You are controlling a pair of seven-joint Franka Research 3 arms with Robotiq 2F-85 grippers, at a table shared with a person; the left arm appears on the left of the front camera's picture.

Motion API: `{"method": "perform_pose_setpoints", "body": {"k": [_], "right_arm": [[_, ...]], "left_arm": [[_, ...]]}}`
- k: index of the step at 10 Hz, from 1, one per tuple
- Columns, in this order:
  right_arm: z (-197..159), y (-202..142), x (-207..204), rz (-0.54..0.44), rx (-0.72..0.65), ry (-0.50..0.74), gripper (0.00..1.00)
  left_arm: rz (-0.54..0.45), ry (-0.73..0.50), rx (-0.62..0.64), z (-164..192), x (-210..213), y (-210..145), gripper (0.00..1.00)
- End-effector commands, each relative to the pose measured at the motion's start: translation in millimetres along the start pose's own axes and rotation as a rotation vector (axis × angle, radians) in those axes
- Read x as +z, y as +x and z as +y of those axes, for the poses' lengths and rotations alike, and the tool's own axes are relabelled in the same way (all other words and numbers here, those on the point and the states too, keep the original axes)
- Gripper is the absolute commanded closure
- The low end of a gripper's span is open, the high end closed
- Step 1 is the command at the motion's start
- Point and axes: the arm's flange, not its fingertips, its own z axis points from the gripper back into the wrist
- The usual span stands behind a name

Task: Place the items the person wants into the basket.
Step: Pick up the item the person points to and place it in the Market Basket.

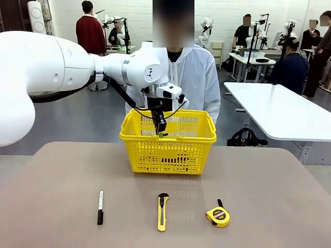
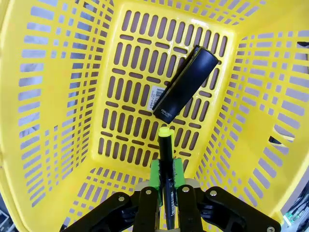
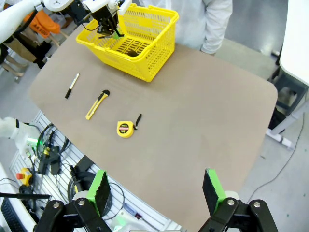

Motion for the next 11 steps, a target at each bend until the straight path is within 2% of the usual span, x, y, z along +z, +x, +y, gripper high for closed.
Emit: {"method": "perform_pose_setpoints", "body": {"k": [1,4,6,7,8,11], "right_arm": [[-0.1,-3.6,-3.4,0.001,0.002,0.003,0.00],[-0.1,-3.6,-3.4,0.001,0.002,0.003,0.00],[-0.1,-3.6,-3.4,0.001,0.002,0.003,0.00],[-0.1,-3.6,-3.4,0.001,0.002,0.003,0.00],[-0.1,-3.6,-3.4,0.001,0.002,0.003,0.00],[-0.1,-3.6,-3.4,0.001,0.002,0.003,0.00]], "left_arm": [[0.001,-0.027,-0.030,11.8,10.6,13.1,0.88],[-0.007,-0.020,-0.042,10.6,15.3,12.8,0.00],[-0.004,-0.023,-0.040,8.3,13.5,11.5,0.00],[0.001,-0.026,-0.045,10.9,13.1,12.5,0.06],[0.002,-0.027,-0.046,10.7,12.3,12.9,0.00],[0.003,-0.025,-0.041,11.7,12.9,12.4,0.00]]}}
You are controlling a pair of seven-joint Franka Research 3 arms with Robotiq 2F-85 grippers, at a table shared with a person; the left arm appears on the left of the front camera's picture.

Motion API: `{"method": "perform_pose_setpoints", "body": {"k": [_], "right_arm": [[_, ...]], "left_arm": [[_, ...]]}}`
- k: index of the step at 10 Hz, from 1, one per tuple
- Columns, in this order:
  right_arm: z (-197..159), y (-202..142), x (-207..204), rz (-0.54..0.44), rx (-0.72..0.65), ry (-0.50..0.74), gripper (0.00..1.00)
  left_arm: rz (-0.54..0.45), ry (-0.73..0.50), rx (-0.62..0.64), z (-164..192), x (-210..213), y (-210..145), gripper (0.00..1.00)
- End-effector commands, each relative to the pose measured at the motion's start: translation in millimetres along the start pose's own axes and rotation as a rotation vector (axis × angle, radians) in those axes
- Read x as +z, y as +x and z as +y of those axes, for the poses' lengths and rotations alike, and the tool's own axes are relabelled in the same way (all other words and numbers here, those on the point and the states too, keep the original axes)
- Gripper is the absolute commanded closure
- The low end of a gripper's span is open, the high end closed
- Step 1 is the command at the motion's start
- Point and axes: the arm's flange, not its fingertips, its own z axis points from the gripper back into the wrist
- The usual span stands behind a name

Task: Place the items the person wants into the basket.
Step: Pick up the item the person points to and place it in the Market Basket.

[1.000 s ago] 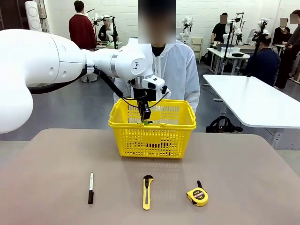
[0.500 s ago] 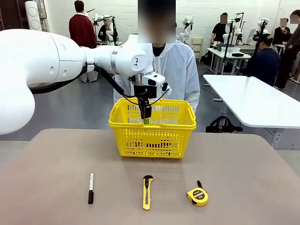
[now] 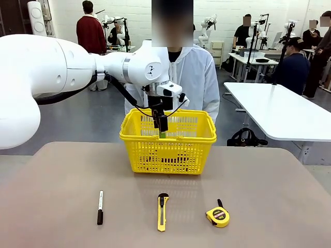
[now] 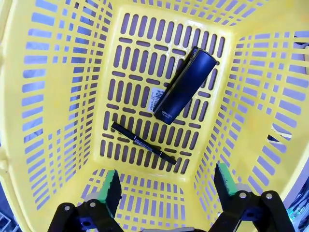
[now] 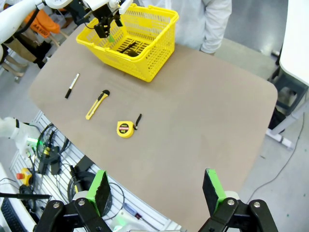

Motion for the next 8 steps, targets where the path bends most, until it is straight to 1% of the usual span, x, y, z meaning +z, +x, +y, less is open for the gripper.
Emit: {"method": "perform_pose_setpoints", "body": {"k": [1,2,3,5,6,8], "right_arm": [[0,-4,-3,0.001,0.002,0.003,0.00],[0,-4,-3,0.001,0.002,0.003,0.00],[0,-4,-3,0.001,0.002,0.003,0.00],[0,-4,-3,0.001,0.002,0.003,0.00],[0,-4,-3,0.001,0.002,0.003,0.00],[0,-4,-3,0.001,0.002,0.003,0.00]], "left_arm": [[-0.009,-0.004,-0.014,6,16,3,0.00],[-0.027,0.000,-0.008,1,34,-7,0.00],[-0.057,0.008,-0.016,-11,60,-26,0.00],[-0.147,0.061,-0.005,-53,116,-93,0.00],[-0.179,0.082,-0.003,-70,134,-127,0.00],[-0.220,0.106,0.033,-104,146,-195,0.00]]}}
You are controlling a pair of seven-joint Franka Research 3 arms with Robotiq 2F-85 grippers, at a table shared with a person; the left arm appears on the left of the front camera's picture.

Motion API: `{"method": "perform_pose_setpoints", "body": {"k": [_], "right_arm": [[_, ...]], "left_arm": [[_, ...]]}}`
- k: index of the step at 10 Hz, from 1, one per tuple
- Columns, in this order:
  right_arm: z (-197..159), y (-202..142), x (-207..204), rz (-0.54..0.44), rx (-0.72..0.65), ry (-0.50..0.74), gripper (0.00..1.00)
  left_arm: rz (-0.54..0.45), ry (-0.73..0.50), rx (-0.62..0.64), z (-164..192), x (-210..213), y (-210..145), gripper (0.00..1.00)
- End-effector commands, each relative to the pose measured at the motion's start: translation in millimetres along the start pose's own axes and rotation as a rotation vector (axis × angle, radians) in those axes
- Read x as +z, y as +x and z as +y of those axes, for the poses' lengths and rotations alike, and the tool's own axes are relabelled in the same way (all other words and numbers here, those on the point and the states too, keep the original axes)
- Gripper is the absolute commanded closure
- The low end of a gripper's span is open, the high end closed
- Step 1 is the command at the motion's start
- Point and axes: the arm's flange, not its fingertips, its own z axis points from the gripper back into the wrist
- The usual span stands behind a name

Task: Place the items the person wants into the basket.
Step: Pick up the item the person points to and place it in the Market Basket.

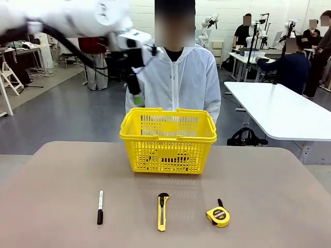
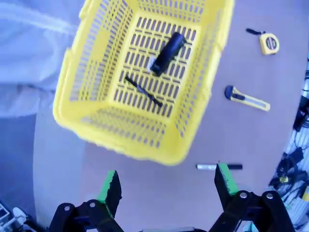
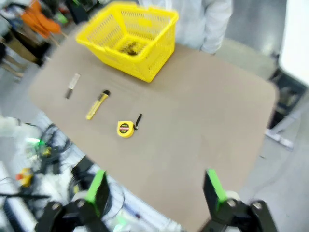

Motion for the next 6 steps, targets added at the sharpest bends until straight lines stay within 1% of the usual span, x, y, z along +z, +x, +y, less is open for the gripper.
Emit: {"method": "perform_pose_setpoints", "body": {"k": [1,2,3,4,6], "right_arm": [[0,-3,-3,0.001,0.003,0.003,0.00],[0,-3,-3,0.001,0.003,0.003,0.00],[0,-3,-3,0.001,0.003,0.003,0.00],[0,-3,-3,0.001,0.003,0.003,0.00],[0,-3,-3,0.001,0.003,0.003,0.00]], "left_arm": [[-0.082,0.018,-0.018,-45,-9,-95,0.00],[-0.111,0.034,0.003,-63,-8,-125,0.00],[-0.145,0.046,0.016,-71,-6,-148,0.00],[-0.168,0.055,0.032,-71,-3,-167,0.00],[-0.186,0.025,0.069,-74,-9,-186,0.00]]}}
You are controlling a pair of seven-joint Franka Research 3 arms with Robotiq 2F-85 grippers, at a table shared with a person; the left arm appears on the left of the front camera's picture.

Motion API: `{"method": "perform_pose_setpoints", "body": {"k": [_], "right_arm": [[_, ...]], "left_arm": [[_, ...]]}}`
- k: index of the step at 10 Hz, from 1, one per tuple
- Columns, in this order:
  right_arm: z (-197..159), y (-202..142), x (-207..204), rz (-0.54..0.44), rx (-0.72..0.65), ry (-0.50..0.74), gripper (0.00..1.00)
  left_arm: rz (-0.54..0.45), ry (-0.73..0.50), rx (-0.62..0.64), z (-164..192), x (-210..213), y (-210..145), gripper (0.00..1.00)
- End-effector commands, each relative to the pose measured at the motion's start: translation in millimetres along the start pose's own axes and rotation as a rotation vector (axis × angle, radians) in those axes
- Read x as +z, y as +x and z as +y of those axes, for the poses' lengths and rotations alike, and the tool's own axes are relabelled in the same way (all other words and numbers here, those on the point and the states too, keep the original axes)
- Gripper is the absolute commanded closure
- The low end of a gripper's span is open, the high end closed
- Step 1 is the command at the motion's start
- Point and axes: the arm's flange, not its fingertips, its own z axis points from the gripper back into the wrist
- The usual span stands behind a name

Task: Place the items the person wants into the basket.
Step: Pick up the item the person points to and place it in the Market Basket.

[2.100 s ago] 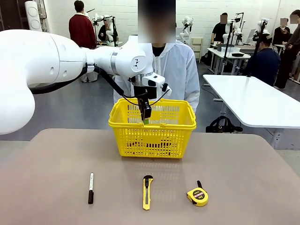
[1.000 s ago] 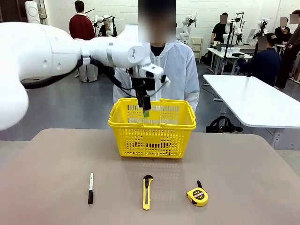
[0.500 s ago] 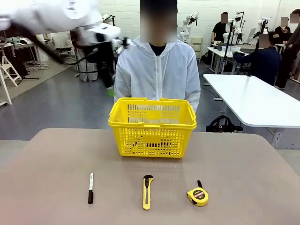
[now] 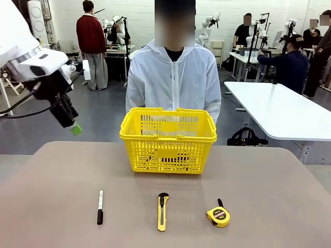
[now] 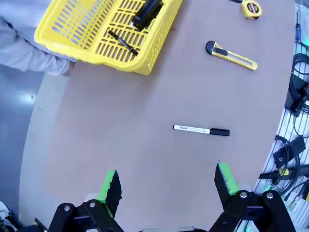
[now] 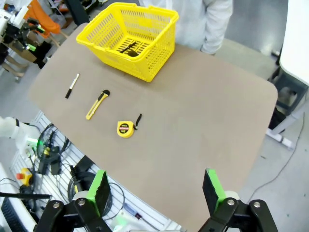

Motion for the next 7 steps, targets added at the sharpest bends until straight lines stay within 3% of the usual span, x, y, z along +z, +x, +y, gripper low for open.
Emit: {"method": "perform_pose_setpoints", "body": {"k": [1,3,7], "right_arm": [[0,-3,-3,0.001,0.003,0.002,0.00],[0,-3,-3,0.001,0.003,0.002,0.00],[0,-3,-3,0.001,0.003,0.002,0.00]], "left_arm": [[-0.037,-0.022,0.001,4,-7,-1,0.00],[0.014,-0.010,0.038,9,-18,2,0.00],[-0.006,-0.021,0.012,3,-6,-6,0.00]]}}
